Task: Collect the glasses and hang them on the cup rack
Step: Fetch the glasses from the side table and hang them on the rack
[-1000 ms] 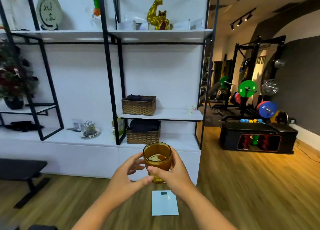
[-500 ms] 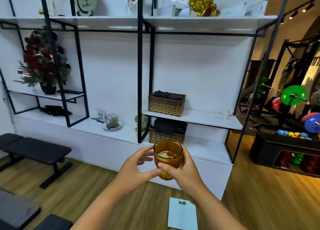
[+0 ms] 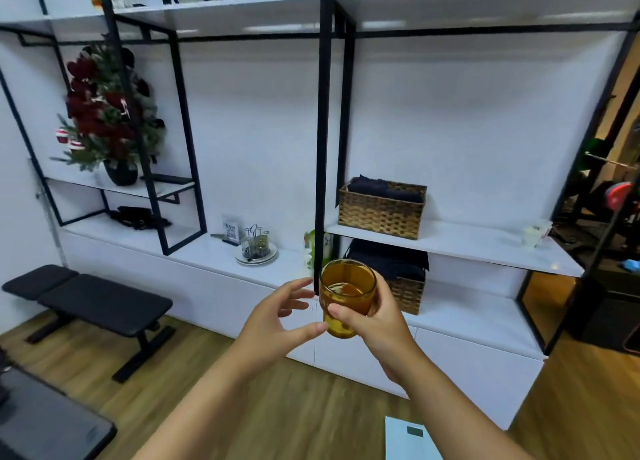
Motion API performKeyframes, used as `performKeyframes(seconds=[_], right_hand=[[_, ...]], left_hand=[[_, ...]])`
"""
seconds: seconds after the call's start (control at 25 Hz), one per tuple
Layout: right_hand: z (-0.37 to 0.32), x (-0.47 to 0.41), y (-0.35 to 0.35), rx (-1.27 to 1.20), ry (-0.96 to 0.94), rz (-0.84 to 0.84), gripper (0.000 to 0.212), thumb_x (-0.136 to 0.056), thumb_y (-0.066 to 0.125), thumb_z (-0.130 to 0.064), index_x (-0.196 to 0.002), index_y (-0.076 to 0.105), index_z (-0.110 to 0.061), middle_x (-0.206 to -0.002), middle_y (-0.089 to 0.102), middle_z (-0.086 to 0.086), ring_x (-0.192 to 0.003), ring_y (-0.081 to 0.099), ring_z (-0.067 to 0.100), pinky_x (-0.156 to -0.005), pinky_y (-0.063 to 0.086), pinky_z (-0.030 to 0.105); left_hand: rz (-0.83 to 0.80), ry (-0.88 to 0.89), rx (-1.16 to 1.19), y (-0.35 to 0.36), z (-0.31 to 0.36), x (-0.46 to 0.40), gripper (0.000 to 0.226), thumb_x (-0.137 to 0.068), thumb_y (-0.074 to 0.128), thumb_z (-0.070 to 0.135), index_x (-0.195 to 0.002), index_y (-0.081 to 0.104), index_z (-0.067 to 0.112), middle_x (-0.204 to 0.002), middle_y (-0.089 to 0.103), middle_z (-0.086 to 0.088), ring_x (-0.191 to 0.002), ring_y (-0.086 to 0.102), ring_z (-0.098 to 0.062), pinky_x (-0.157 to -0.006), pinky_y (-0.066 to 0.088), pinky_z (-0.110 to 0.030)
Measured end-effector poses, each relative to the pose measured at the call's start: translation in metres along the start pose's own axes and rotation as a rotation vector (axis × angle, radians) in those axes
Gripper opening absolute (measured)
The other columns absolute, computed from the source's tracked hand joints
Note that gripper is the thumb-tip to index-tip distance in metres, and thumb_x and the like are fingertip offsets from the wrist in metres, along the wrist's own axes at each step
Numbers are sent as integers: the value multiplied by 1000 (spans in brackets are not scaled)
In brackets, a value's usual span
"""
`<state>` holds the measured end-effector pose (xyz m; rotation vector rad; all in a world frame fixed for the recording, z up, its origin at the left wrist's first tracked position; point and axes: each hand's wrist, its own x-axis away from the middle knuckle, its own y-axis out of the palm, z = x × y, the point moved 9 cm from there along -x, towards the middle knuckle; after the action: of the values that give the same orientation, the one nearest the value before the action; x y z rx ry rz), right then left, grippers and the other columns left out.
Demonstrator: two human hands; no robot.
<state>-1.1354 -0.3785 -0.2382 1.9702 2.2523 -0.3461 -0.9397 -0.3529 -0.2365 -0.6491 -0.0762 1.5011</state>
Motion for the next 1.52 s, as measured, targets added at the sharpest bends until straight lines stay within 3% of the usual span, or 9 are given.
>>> performKeyframes(seconds=[0.16, 0.36, 0.48, 0.6, 0.76, 1.0, 1.16, 1.4, 1.52], right_hand=[[26, -66, 39, -57, -2, -71, 76, -57, 98, -56, -118, 54, -70, -118, 65, -35, -111, 63, -11, -82, 59, 18], [63, -154, 67, -100, 8, -184, 81, -64, 99, -43, -132, 57, -52, -121, 70, -26, -115, 66, -2, -90, 60, 23], [75, -225, 80, -107, 2, -269, 71, -69, 98, -36, -122, 59, -61, -121, 71, -24, -114, 67, -2, -87, 59, 20], [93, -282, 96, -125, 5, -348, 72, -69, 99, -37, -125, 59, -59, -123, 71, -21, -115, 67, 0, -87, 59, 22], [129, -338, 119, -149, 44, -384, 74, -66, 98, -40, -128, 60, -52, -123, 72, -17, -116, 68, 4, -92, 60, 29], [159, -415, 174, -172, 66, -434, 74, -64, 98, -38, -126, 61, -54, -122, 72, -18, -115, 69, 3, -85, 60, 23], [170, -474, 223, -158, 53, -432, 75, -67, 97, -34, -129, 60, -55, -125, 72, -18, -117, 67, 2, -85, 60, 25], [177, -555, 315, -148, 52, -424, 71, -70, 95, -32, -130, 62, -53, -129, 72, -15, -122, 67, 6, -90, 59, 23], [182, -587, 360, -131, 47, -384, 74, -68, 95, -33, -131, 61, -51, -129, 71, -16, -122, 66, 5, -95, 59, 28]], left_hand=[[54, -27, -9, -22, -40, -47, 76, -77, 86, 57, -144, 50, 51, -127, 66, 31, -118, 64, 1, -100, 52, -24], [126, -81, -46, -39, -88, -106, 76, -76, 84, 63, -144, 52, 50, -129, 66, 29, -120, 64, -1, -101, 53, -25], [186, -134, -67, -57, -115, -151, 76, -75, 83, 68, -143, 49, 56, -130, 63, 33, -120, 62, 3, -99, 52, -20], [247, -155, -86, -68, -138, -194, 74, -75, 83, 67, -141, 49, 59, -129, 63, 35, -120, 62, 4, -96, 51, -14], [289, -179, -91, -70, -176, -242, 74, -75, 84, 61, -141, 50, 53, -130, 62, 33, -120, 63, 2, -97, 51, -17], [370, -202, -51, -103, -235, -303, 73, -74, 85, 61, -135, 45, 68, -133, 59, 34, -121, 60, 4, -98, 53, -19], [376, -193, 2, -145, -282, -349, 82, -74, 87, 58, -144, 44, 58, -137, 59, 30, -123, 61, -1, -97, 57, -26], [386, -166, 68, -221, -348, -414, 90, -76, 93, 39, -149, 41, 53, -141, 59, 25, -128, 59, 0, -96, 50, -13], [407, -145, 83, -259, -387, -438, 90, -74, 95, 33, -149, 45, 46, -140, 61, 20, -129, 59, -3, -99, 52, -18]])
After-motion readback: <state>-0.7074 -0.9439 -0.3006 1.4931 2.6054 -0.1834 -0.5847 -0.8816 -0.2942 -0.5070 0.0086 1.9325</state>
